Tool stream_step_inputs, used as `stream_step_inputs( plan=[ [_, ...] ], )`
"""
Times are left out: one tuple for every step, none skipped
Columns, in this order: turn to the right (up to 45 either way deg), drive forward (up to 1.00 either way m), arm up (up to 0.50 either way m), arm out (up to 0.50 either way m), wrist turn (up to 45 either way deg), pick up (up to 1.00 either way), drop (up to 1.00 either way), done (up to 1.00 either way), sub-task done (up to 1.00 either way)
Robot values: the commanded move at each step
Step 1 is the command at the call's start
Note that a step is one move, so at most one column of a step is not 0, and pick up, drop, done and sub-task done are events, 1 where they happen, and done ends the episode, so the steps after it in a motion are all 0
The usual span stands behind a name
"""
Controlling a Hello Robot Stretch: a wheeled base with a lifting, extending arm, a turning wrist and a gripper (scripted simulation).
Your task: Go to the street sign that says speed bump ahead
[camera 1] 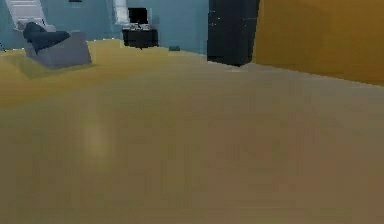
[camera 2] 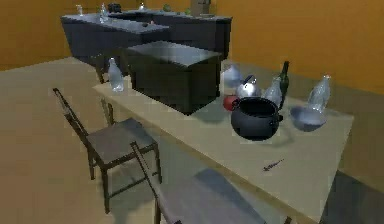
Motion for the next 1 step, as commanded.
stream_step_inputs(
  plan=[
    [-45.0,0.0,0.0,0.0,0.0,0.0,0.0,0.0,0.0]
  ],
)
